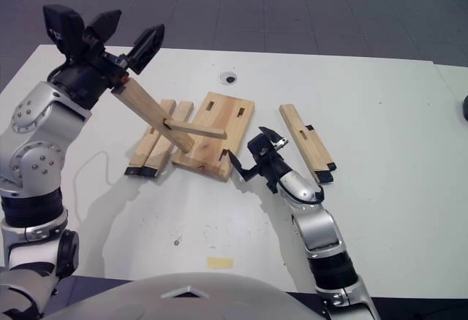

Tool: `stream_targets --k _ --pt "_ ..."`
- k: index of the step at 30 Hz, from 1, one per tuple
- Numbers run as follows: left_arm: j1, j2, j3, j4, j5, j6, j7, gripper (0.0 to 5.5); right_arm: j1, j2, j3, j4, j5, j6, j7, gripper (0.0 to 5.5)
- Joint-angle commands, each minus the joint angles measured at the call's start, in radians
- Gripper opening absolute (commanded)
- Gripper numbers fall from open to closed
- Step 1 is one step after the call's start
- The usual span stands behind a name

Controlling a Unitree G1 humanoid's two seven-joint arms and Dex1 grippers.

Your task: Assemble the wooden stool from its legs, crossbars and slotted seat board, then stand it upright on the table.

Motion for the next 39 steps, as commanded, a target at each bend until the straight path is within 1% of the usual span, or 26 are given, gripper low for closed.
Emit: stream_targets --k 1,5,7,8,10,11,13,14,15,17,19,21,24,30,32,35,39 --pt "0.042 -0.051 -0.039 0.043 0.028 0.051 0.021 5.38 -0.004 0.005 0.005 0.007 -0.004 0.002 0.000 5.40" --pt "-0.020 -0.098 -0.025 0.052 0.002 0.063 0.049 5.38 -0.005 0.014 0.010 0.010 -0.006 0.003 -0.003 5.40" --pt "-0.065 -0.138 -0.002 0.041 -0.058 0.085 0.079 5.38 -0.006 0.017 0.012 0.012 -0.007 0.003 -0.003 5.40" --pt "-0.087 -0.153 0.014 0.032 -0.091 0.099 0.094 5.38 -0.006 0.019 0.011 0.012 -0.007 0.003 -0.003 5.40" --pt "-0.148 -0.161 0.089 0.021 -0.189 0.128 0.138 5.38 -0.004 0.019 0.009 0.010 -0.006 0.003 0.000 5.40" --pt "-0.177 -0.146 0.138 0.025 -0.232 0.139 0.161 5.38 -0.004 0.018 0.007 0.011 -0.006 0.002 0.002 5.40" --pt "-0.234 -0.063 0.247 0.074 -0.272 0.155 0.190 5.38 0.002 0.014 0.000 0.010 -0.004 0.003 0.003 5.40" --pt "-0.248 -0.015 0.283 0.103 -0.265 0.160 0.190 5.38 0.008 0.012 -0.003 0.009 -0.004 0.002 0.003 5.40" --pt "-0.245 0.039 0.293 0.138 -0.227 0.166 0.175 5.38 0.012 0.011 -0.004 0.008 -0.004 0.000 0.002 5.40" --pt "-0.195 0.116 0.245 0.209 -0.136 0.187 0.120 5.38 0.021 0.014 0.000 0.004 -0.007 -0.001 -0.003 5.40" --pt "-0.107 0.153 0.130 0.276 -0.036 0.195 0.043 5.38 0.023 0.021 0.004 0.002 -0.010 -0.001 -0.007 5.40" --pt "-0.031 0.161 0.034 0.333 0.046 0.188 -0.020 5.38 0.022 0.024 0.005 0.004 -0.012 -0.002 -0.009 5.40" --pt "0.020 0.160 -0.072 0.440 0.171 0.160 -0.065 5.38 0.029 0.022 -0.002 0.002 -0.014 -0.003 -0.014 5.40" --pt "0.066 0.134 -0.206 0.555 0.361 0.093 -0.117 5.38 0.027 0.019 -0.004 0.001 -0.011 0.001 -0.007 5.40" --pt "0.075 0.125 -0.223 0.577 0.393 0.080 -0.144 5.38 0.028 0.016 -0.005 0.000 -0.011 0.002 -0.005 5.40" --pt "0.073 0.110 -0.205 0.583 0.403 0.083 -0.174 5.38 0.032 0.012 -0.004 -0.001 -0.012 0.002 -0.002 5.40" --pt "0.080 0.125 -0.205 0.603 0.458 0.077 -0.181 5.38 0.027 0.016 -0.005 0.004 -0.012 0.003 -0.004 5.40"
